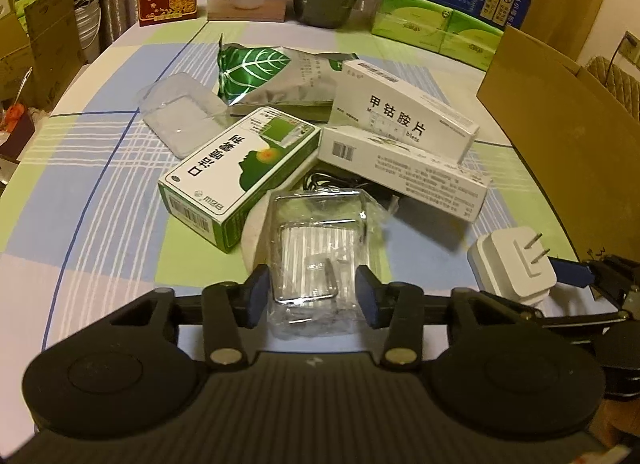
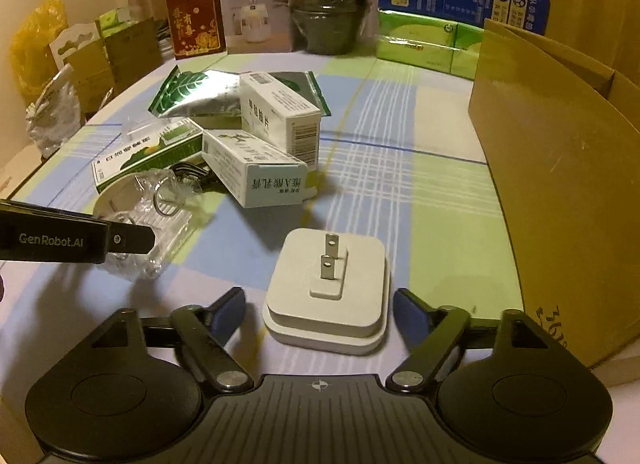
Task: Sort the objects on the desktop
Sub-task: 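Carry the plug adapter and hook bag into the cardboard box and open both tools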
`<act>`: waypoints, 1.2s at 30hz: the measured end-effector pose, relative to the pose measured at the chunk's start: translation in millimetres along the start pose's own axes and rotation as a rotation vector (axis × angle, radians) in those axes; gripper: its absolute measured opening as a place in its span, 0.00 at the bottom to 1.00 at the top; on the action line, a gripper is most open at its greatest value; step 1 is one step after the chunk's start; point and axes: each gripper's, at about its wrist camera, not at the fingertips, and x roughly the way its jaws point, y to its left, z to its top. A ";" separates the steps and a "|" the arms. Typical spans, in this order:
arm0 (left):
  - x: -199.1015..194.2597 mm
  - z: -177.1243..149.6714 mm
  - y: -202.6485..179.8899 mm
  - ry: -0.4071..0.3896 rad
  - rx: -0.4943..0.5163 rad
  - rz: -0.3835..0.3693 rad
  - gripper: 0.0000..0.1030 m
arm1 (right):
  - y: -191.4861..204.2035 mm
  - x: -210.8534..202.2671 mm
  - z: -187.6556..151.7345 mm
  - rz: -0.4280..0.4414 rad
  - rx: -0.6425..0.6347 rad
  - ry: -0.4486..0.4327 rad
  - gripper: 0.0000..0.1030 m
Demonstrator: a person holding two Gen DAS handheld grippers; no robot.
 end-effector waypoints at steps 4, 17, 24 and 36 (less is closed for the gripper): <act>-0.5 0.2 -0.6 0.000 0.007 0.011 0.27 | -2.7 -0.5 2.7 -0.002 0.023 -0.016 0.79; -6.0 -9.9 -22.5 0.008 0.066 -0.025 0.26 | -2.8 2.0 2.0 -0.012 0.024 -0.002 0.62; -7.2 -9.4 -23.8 0.018 0.080 -0.044 0.26 | -1.0 -5.9 0.1 -0.026 0.016 -0.006 0.61; -44.8 -9.6 -36.6 -0.029 0.136 -0.063 0.25 | -8.1 -78.5 -1.1 -0.022 0.083 -0.054 0.61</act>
